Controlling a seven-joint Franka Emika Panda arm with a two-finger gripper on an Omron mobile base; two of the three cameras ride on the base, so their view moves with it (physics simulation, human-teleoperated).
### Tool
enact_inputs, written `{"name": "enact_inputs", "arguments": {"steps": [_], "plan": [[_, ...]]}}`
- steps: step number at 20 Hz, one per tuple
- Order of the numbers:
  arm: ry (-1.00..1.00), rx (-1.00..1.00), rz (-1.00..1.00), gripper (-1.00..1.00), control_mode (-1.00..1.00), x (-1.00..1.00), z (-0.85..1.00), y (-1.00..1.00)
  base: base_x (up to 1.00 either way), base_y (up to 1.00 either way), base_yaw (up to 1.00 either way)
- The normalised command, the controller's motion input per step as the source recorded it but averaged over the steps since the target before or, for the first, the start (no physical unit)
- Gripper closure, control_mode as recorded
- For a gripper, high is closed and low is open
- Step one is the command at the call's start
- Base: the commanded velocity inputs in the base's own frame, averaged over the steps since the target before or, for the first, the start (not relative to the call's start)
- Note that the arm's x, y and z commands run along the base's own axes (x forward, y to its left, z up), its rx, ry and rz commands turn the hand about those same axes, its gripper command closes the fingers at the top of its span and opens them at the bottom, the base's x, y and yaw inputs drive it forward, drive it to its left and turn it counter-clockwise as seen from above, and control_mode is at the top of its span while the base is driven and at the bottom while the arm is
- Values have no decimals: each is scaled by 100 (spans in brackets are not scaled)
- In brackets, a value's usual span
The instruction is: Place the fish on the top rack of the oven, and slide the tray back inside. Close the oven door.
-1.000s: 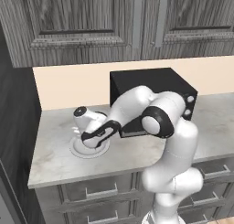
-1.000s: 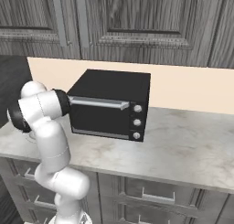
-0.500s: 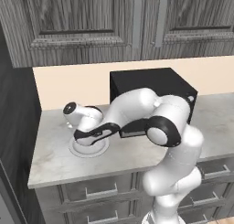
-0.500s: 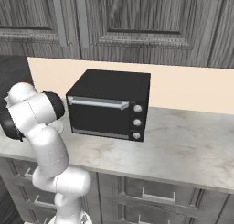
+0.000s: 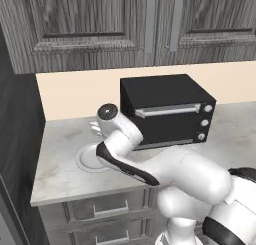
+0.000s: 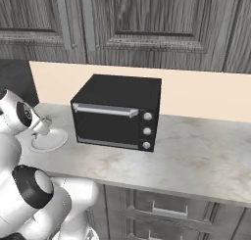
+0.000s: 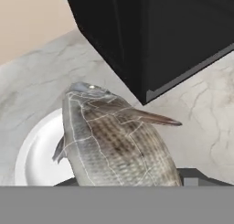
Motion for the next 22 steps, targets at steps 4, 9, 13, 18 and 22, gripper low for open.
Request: {"name": "enact_inputs", "arguments": {"steps": [4,9,13,18,22], "plan": [[-1,11,17,100,-100,-65,56,-86,0,0,0],[0,8,11,100,-100,-55,27,-89,0,0,0],[2,5,9,100,-100,-29,1,-84,0,0,0],[0,0,0,100,100,0,0,0,-27,-36,11],[0,0,0,100,100,0,0,0,-76,-3,27]]}}
